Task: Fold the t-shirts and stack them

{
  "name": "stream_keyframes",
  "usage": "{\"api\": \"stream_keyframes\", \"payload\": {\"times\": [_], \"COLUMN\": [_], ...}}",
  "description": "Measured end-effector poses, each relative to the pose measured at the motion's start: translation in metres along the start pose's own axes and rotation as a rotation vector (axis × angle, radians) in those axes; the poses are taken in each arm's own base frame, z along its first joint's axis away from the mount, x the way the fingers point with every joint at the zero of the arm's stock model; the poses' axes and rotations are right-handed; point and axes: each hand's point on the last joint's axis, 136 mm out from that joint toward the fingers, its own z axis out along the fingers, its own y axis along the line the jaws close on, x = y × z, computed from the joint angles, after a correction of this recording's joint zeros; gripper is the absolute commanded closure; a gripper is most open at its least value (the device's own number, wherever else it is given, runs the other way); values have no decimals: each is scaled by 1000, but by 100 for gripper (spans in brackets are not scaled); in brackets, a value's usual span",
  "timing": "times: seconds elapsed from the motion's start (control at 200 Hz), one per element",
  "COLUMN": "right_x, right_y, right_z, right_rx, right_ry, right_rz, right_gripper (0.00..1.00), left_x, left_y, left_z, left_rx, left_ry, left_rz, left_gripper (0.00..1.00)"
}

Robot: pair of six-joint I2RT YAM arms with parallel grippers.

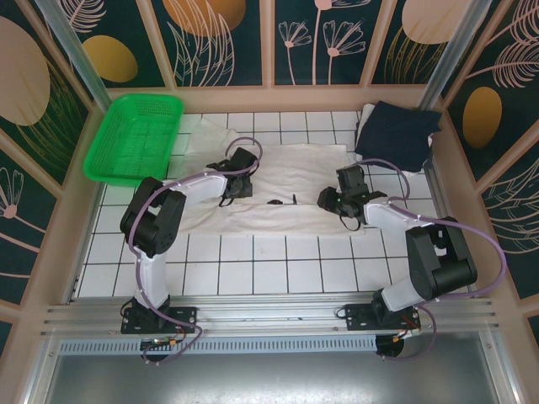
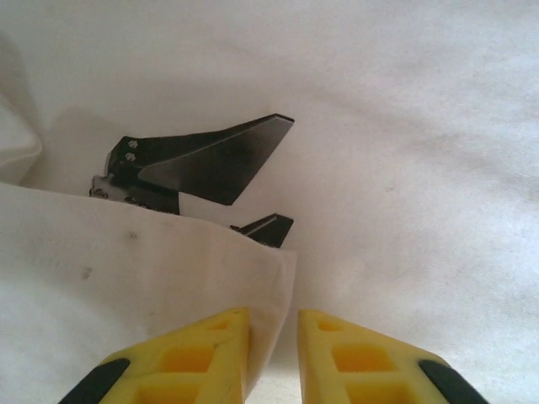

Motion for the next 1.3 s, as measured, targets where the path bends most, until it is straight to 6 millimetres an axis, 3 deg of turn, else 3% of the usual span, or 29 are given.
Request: {"api": "stream_keyframes", "payload": {"times": [0.085,0.215,0.36,0.455,0.55,0.711,0.846,0.921,1.071,1.296], "right_x": [2,2,-1,-1,2,21,35,34,34,33], "right_y": [-2,-1,2,3,1,-6,-17,-20,-27,-34], "right_z": [-1,-6,-9,-7,0,16,20,20,20,12], "right_rx": [1,-8,-18,-22,-14,23,71,91,107,150], "right_ry": [1,-12,-24,-19,-6,57,87,75,42,27], "right_rz": [0,-2,-3,-3,-2,-5,-1,8,27,20], "right_gripper": [62,61,60,60,62,62,63,67,66,63], "left_x": [-4,-16,-36,-49,-43,7,51,64,64,47], "left_y": [-6,-16,-16,-2,33,106,134,138,134,120], "left_z": [-1,-11,-35,-52,-63,-49,-33,-30,-24,-19], "left_rx": [25,75,82,49,-9,-170,-251,-263,-228,-165], "left_ry": [-5,-34,-110,-177,-215,-170,-96,-71,-88,-113], "left_rz": [3,4,-22,-77,-165,-305,-347,-360,-383,-378], "left_gripper": [54,45,31,19,2,2,2,2,2,1]}}
